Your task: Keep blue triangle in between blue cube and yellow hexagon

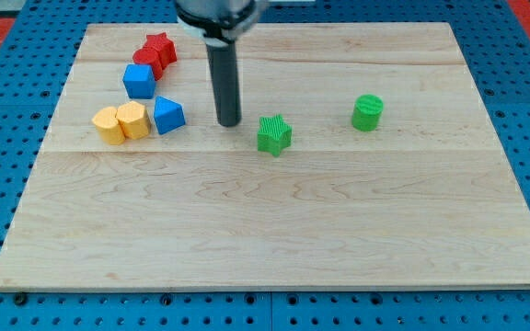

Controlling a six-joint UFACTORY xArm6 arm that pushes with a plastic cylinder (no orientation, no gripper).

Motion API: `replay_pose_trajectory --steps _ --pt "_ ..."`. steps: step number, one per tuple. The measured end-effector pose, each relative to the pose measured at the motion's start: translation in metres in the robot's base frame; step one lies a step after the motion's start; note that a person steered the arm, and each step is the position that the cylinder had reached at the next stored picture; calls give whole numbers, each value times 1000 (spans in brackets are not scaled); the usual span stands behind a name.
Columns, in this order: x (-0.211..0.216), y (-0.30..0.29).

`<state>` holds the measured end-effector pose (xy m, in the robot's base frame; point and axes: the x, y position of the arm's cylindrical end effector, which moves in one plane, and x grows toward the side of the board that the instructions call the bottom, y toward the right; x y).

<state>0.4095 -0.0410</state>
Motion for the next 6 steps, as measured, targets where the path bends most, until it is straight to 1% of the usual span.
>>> replay_pose_trajectory --steps 1,2,3,4,5,6 --pt "3 -38" --pt "-30 -77" --pt "-35 -116" --pt "-19 -102" --pt "-18 -111" --pt "62 -116"
